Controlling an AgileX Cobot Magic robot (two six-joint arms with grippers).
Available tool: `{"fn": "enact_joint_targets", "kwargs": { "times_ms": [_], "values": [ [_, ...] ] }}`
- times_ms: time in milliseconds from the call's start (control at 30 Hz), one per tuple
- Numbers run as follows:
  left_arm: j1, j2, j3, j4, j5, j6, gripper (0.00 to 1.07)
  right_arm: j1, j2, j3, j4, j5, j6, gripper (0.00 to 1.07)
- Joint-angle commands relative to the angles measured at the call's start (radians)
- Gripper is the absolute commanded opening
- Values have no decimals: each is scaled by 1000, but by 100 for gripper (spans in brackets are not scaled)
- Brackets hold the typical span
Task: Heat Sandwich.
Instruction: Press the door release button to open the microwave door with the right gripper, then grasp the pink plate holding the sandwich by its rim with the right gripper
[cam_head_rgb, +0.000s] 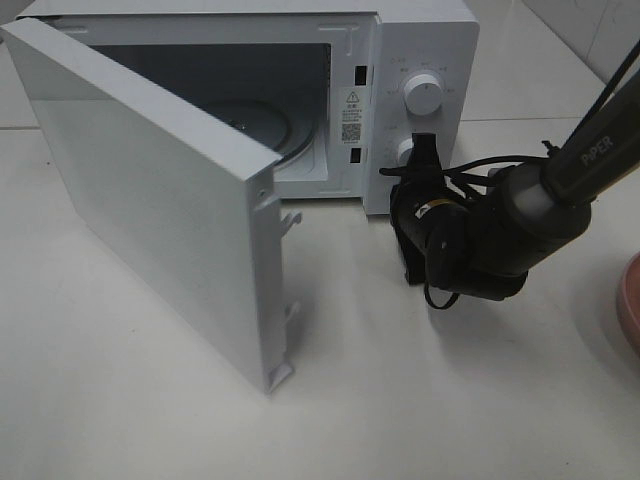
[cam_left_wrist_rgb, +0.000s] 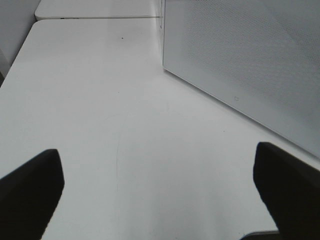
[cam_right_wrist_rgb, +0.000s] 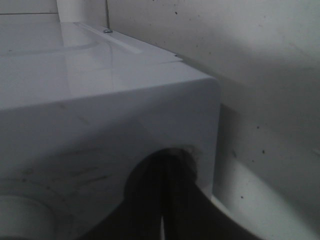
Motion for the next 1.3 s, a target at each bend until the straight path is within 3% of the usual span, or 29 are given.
{"fn": "enact_joint_targets", "kwargs": {
  "times_ms": [33, 300, 1300],
  "values": [
    [1, -26, 4, -4, -3, -1, 98, -35, -4, -87, -57, -206, -21, 0],
    [1, -26, 4, -4, -3, -1, 98, -35, -10, -75, -71, -161, -15, 0],
    [1, -26, 4, -4, -3, -1, 98, -31, -246, 205, -198, 267, -33, 3]
  ]
}}
